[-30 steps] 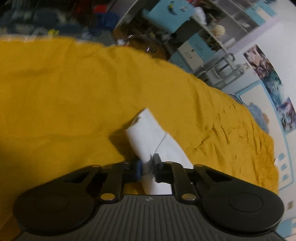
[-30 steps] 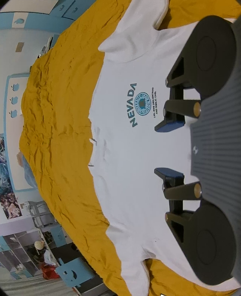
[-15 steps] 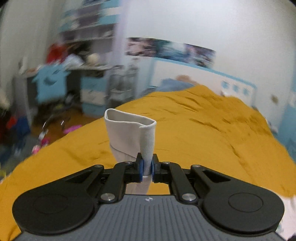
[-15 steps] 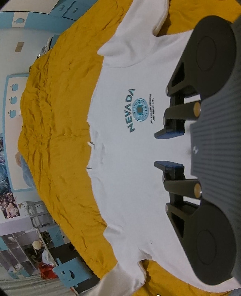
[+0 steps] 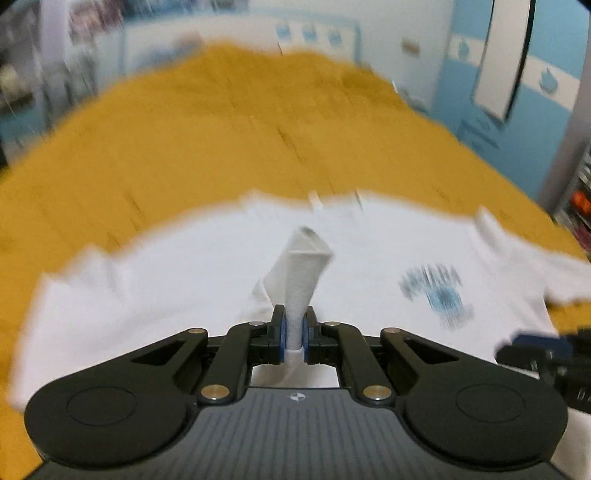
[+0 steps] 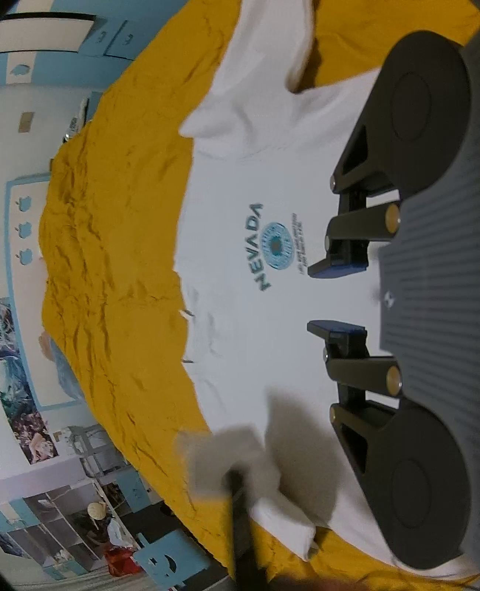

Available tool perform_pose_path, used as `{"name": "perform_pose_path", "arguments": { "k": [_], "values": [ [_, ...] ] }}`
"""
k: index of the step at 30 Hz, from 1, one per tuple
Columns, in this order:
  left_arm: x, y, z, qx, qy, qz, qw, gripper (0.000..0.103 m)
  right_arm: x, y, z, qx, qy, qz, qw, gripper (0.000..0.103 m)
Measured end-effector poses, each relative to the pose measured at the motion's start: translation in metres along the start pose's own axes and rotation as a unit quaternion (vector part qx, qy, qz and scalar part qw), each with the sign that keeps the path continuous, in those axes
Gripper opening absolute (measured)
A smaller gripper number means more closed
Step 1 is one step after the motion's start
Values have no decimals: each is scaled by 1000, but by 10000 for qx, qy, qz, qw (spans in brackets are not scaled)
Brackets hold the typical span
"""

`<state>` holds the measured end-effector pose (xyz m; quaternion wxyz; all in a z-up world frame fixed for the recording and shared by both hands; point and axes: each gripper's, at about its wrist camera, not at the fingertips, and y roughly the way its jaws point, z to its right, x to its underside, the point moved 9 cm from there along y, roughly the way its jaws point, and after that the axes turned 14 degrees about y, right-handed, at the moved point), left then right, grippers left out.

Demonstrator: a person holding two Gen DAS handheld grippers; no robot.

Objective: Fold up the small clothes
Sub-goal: 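Fold the held sleeve across the body with the left gripper while the right gripper grasps the other cuff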

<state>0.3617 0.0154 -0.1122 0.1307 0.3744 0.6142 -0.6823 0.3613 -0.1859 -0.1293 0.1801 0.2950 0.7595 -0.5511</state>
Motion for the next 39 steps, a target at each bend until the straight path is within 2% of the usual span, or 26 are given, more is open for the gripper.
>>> {"name": "perform_pose_path", "arguments": {
  "k": [1,3,4,6,8,10,12,16,20,24,25,28,29,30,33,39],
  "values": [
    [11,10,5,211,-69,-163,9996,12,4,2,-1,-10,-7,-47,10000,21],
    [27,23,9,576,-234,-455,9970,27,11,7,-3,-25,-32,-145,9999,21],
    [31,23,9,749,-276,-501,9955,28,14,10,-5,-41,-40,-201,9998,21],
    [40,10,15,1033,-367,-408,9931,43,18,15,-8,-72,-36,-276,9996,21],
    [36,-5,7,1205,-533,-200,9911,50,19,18,-11,-126,-2,-328,9994,23],
    [28,-19,-3,1274,-623,-14,9899,55,17,22,-16,-176,43,-354,9992,33],
    [17,-31,-14,1140,-604,150,9915,55,14,26,-22,-246,94,-371,9990,42],
    [10,-56,-63,588,-737,201,9953,55,7,39,-37,-500,356,-523,9967,45],
    [20,-76,-118,-10,-888,206,9958,55,6,62,-47,-745,848,-841,9900,45],
    [48,-87,-149,-166,-1245,167,9919,56,13,92,-54,-752,1199,-1164,9831,45],
    [56,-87,-153,-177,-1350,147,9906,56,16,101,-55,-752,1280,-1248,9810,42],
    [81,-84,-158,-116,-1618,52,9867,56,25,119,-64,-947,1589,-1581,9699,20],
    [88,-84,-159,-64,-1684,12,9857,55,27,122,-69,-1014,1579,-1595,9692,9],
    [95,-85,-158,-6,-1724,-43,9850,55,27,123,-74,-1022,1511,-1596,9702,6],
    [110,-78,-153,66,-1740,-138,9846,56,14,116,-91,-1099,1219,-1322,9775,4],
    [116,-49,-145,133,-1934,-154,9809,56,-46,83,-142,-1442,564,-627,9859,3]
  ]
}}
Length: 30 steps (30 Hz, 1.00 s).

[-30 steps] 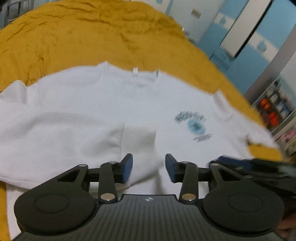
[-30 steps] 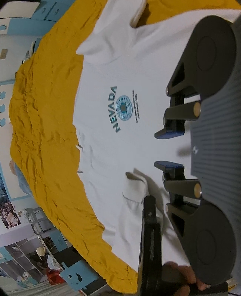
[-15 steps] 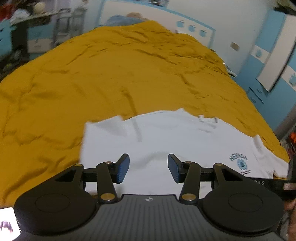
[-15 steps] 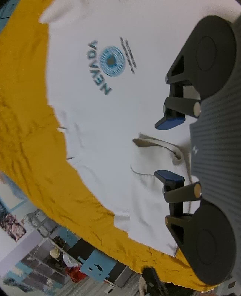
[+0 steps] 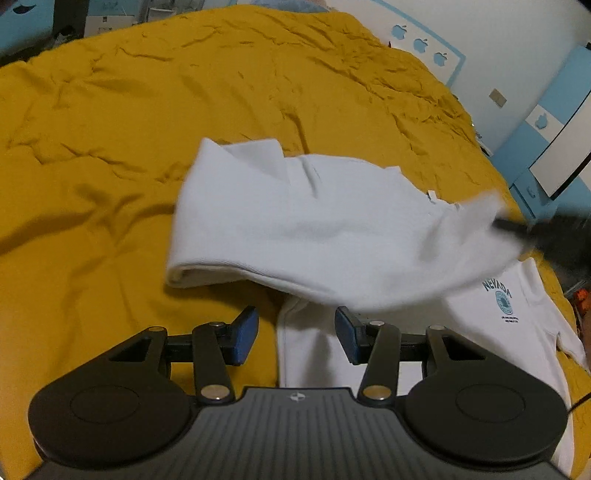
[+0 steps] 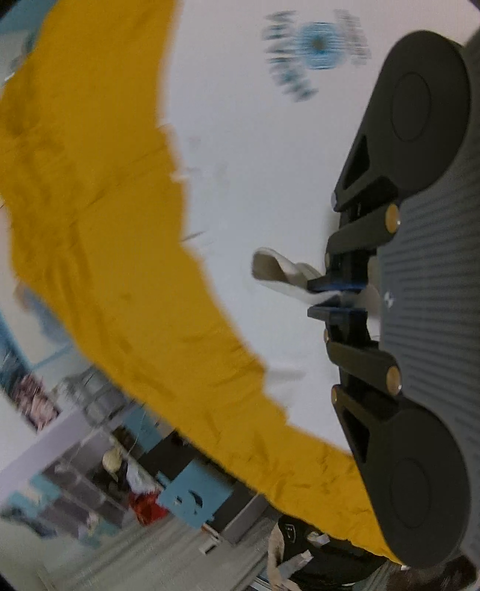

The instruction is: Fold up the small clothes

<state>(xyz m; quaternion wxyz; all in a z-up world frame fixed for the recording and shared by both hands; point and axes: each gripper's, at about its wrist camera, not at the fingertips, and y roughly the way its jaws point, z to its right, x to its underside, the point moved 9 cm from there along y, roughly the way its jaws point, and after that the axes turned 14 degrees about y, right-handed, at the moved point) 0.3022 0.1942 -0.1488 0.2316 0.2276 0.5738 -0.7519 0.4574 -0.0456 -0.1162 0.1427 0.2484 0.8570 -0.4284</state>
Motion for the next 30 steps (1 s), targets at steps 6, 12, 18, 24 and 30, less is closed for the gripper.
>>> {"name": "perform_pose_path", "arguments": {
  "k": [6,12,18,24,30],
  "values": [
    [-4,29,7,-71,104,43,9999,56,-57,-21,-69,-362,-619,451,9964,2],
    [-12,47,3,-114,-203,141,9996,55,-114,-64,-114,-788,-879,1122,9867,2],
    [-7,58,-7,-358,-267,-20,9990,38,-166,-118,-66,-616,-508,1806,9803,2],
    [-5,59,-9,-459,-142,-72,9988,35,-161,-122,87,673,440,1717,9819,2],
    [-3,55,-4,-549,2,-149,9984,34,-113,-89,224,1793,1267,1141,9689,1]
  ]
}}
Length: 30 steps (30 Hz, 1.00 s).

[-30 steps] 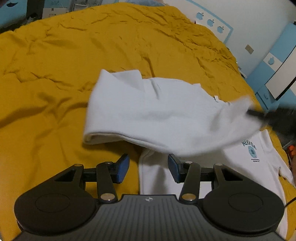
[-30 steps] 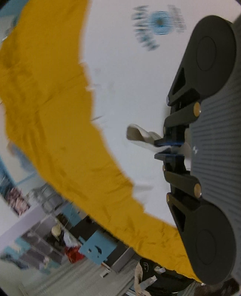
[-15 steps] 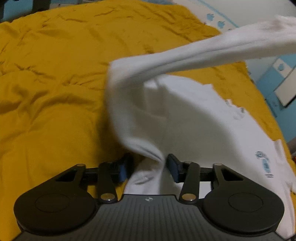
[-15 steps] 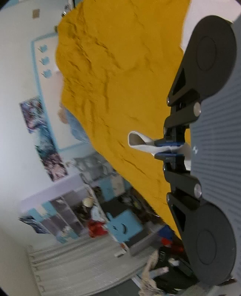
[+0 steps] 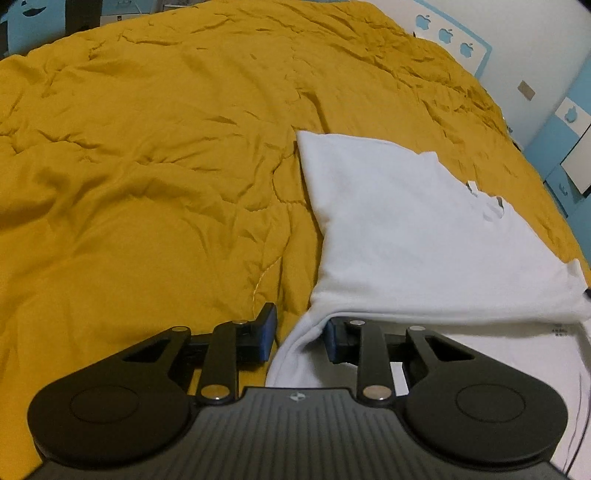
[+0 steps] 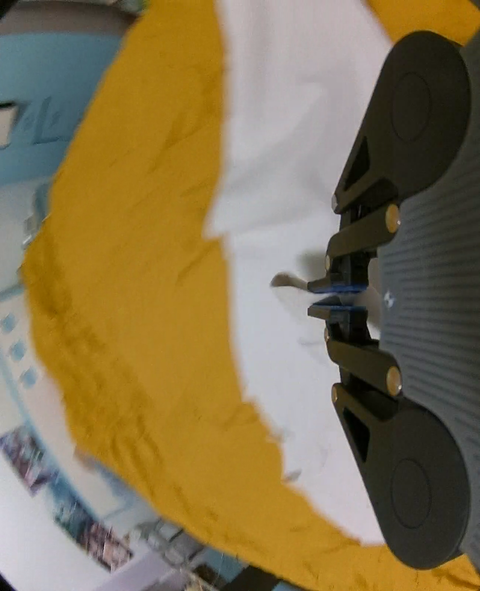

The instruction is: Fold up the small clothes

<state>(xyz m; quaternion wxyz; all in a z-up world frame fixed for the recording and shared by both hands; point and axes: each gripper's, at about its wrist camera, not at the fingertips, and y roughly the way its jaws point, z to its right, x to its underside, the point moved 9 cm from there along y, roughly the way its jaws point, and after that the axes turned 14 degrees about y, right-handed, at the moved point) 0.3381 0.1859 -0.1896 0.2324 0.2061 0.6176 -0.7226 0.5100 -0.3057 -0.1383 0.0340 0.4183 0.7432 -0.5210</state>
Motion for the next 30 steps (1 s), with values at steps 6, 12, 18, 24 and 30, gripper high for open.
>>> {"name": "perform_pose_path", "arguments": {
  "k": [6,12,18,24,30],
  "values": [
    [5,-9,1,-38,59,-3,10000,24,7,17,13,123,-67,-97,9999,1],
    [10,-11,4,-136,103,-13,9999,23,-5,-22,-10,-710,-323,509,9956,0],
    [10,-10,5,-163,105,-120,9997,23,26,21,24,56,-422,-34,9991,0],
    [10,-19,6,-240,234,-268,9991,25,24,5,23,646,-868,35,9941,7],
    [8,-48,21,-374,398,167,9984,25,33,-31,16,347,-1333,-9,9905,36]
  ]
}}
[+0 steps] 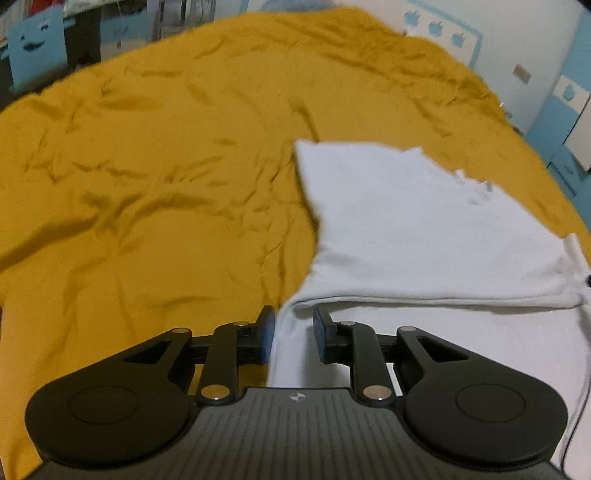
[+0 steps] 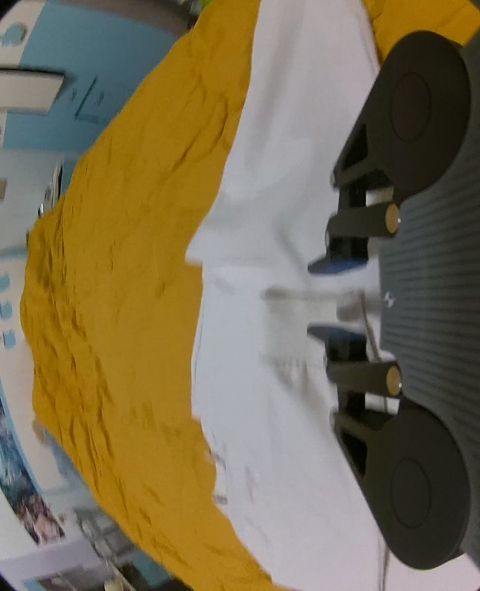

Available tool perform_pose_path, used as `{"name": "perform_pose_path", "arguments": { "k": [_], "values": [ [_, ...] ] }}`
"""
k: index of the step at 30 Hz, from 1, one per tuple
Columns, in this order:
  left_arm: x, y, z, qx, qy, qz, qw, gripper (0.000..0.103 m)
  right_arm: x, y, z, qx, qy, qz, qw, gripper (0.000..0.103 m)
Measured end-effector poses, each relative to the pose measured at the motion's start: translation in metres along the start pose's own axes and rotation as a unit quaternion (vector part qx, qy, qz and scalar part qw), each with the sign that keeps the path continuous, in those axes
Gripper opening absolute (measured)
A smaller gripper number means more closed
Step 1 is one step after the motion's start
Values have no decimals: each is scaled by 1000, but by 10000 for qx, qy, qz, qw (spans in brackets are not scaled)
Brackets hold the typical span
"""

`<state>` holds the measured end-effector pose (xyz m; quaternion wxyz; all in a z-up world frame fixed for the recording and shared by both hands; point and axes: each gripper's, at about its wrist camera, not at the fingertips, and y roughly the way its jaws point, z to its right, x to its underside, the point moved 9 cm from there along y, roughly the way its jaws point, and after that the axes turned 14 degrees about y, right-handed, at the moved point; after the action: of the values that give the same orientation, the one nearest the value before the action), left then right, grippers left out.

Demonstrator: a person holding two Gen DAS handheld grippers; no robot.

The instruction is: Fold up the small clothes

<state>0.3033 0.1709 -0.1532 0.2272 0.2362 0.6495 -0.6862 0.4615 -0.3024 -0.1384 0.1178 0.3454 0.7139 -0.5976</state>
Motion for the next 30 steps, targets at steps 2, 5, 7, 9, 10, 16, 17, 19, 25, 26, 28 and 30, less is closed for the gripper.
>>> {"name": "perform_pose_path", "arguments": {
  "k": [2,5,7,9,10,16,17,19,25,26,28,30],
  "values": [
    [-4,-9,3,55,-50,200,9998,25,0,3,-5,-46,68,-66,9999,36],
    [-11,-10,4,108,-81,237,9996,25,3,17,3,134,477,-244,9985,35],
    [-16,-4,3,116,-132,192,9997,25,8,27,10,228,711,-407,9964,16],
    [-21,4,4,159,-173,151,9996,25,10,29,11,152,767,-358,9963,3],
    [-23,10,4,158,-198,104,9996,25,9,26,11,119,741,-304,9967,2],
    [-14,41,6,-22,16,-308,9995,23,-5,-9,9,-536,745,-27,9958,0],
    [-12,43,6,-34,29,-343,9994,23,-3,-9,11,-559,708,-50,9959,0],
    [-10,46,4,-41,37,-384,9992,23,10,1,23,-398,601,-291,9970,0],
    [-12,43,6,-151,245,-453,9986,23,26,18,47,-229,804,-573,9949,0],
    [-14,40,6,-172,243,-429,9986,23,25,14,47,-249,759,-551,9953,0],
    [-20,32,8,-166,257,-301,9991,23,20,3,48,-273,676,-504,9961,0],
    [-27,24,12,-146,303,-148,9993,24,12,-10,56,-290,676,-425,9964,0]
  ]
}}
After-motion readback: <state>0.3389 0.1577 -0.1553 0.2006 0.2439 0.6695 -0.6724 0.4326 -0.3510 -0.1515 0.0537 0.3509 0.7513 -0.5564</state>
